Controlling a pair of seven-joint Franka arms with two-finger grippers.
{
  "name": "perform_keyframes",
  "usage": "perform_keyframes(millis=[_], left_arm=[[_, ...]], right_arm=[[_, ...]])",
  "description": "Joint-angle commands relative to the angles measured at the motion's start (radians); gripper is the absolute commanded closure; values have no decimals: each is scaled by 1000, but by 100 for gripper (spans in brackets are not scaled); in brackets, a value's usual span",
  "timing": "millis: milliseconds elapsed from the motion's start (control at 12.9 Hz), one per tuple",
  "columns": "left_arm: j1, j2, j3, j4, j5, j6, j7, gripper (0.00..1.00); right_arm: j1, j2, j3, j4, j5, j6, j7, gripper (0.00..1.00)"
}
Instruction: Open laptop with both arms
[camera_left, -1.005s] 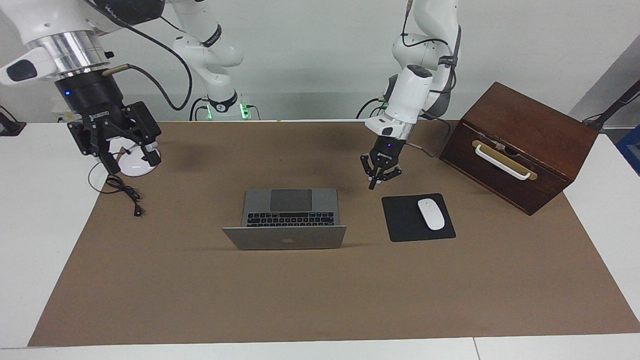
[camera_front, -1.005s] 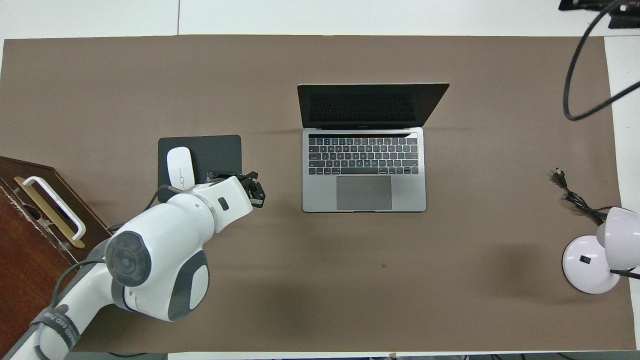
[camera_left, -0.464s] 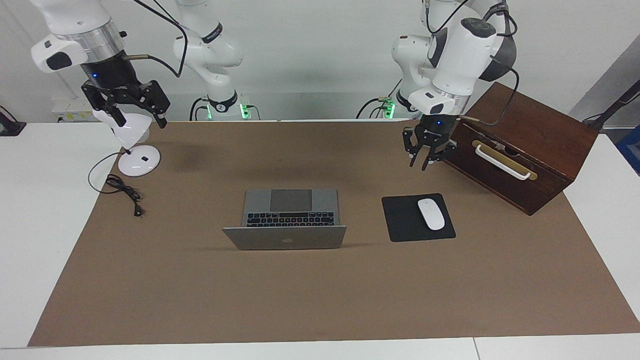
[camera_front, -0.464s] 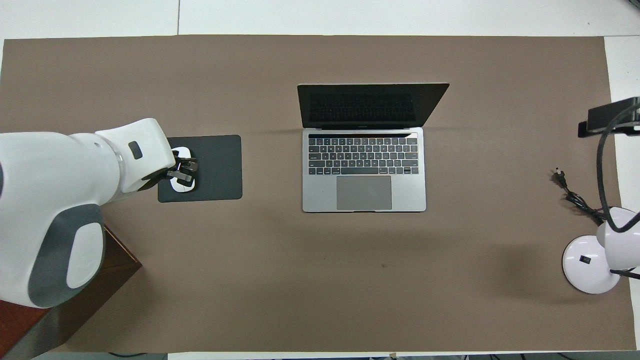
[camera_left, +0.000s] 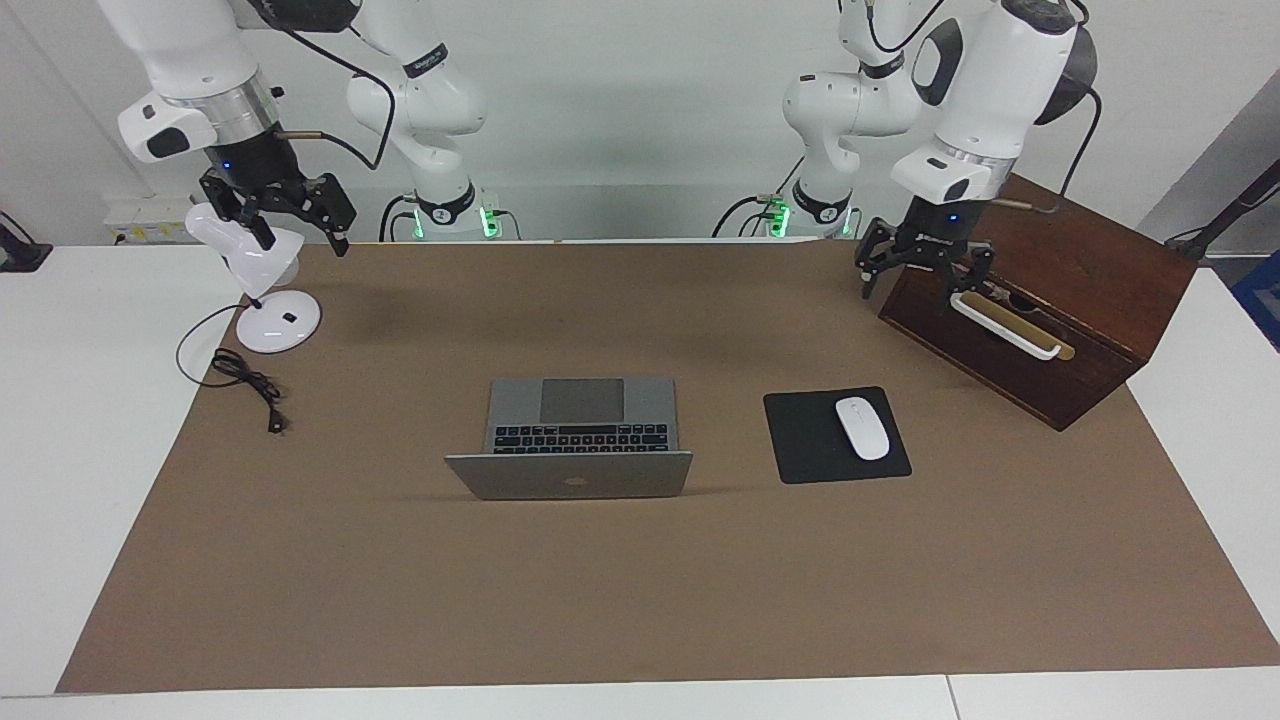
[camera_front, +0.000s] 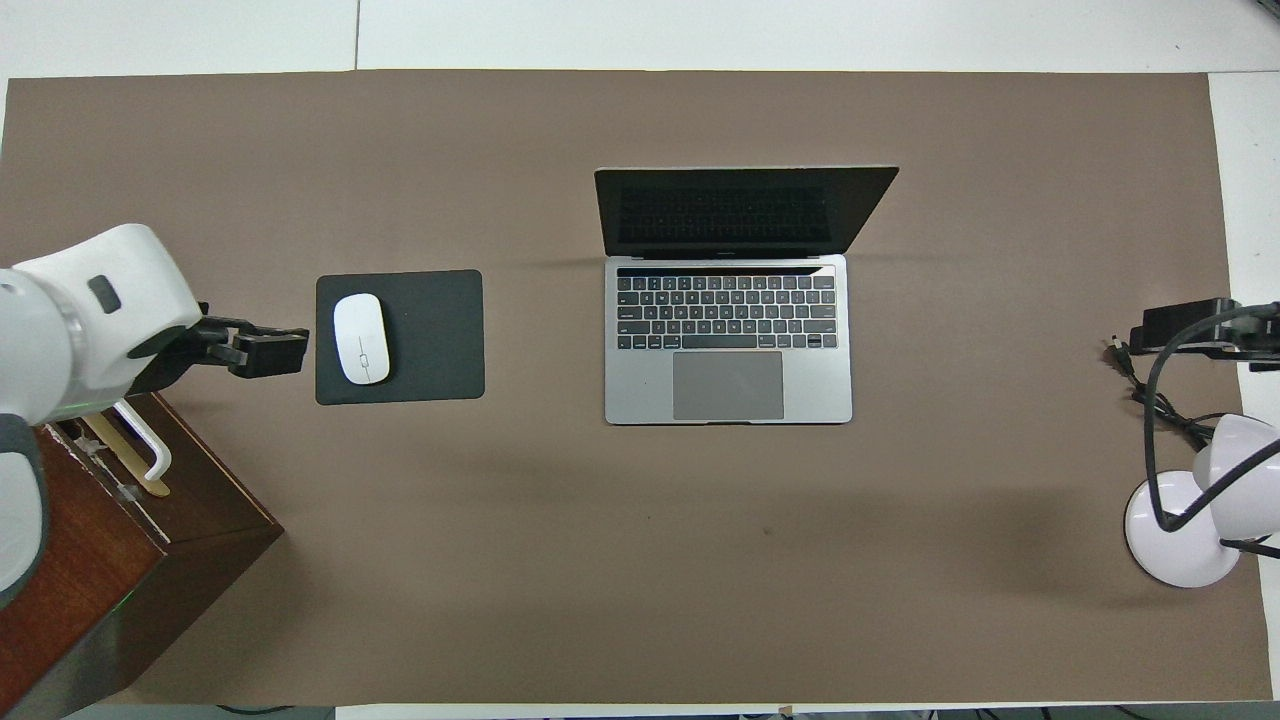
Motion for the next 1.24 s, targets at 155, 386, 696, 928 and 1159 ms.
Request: perform_keyframes(millis=[155,386,696,928,1159], left_arm=[[143,-7,-12,86,16,-176,-15,0],[192,-1,-12,186,31,-323,-15,0],[200,40,-11,358,77,-507,-18,0],[185,120,-19,513,71,-616,-96,0],[174,105,-22,469,80,-570,-103,0]], right_arm=[[-12,-71,8,-102,0,44,7,0],[-14,-64,8,-92,0,43,-9,0],[-15,-62,6,-85,-1,37,-7,0],[-15,-64,6,-85,0,37,-12,0],[-15,-64,5,-87,-4,37,-125,0]])
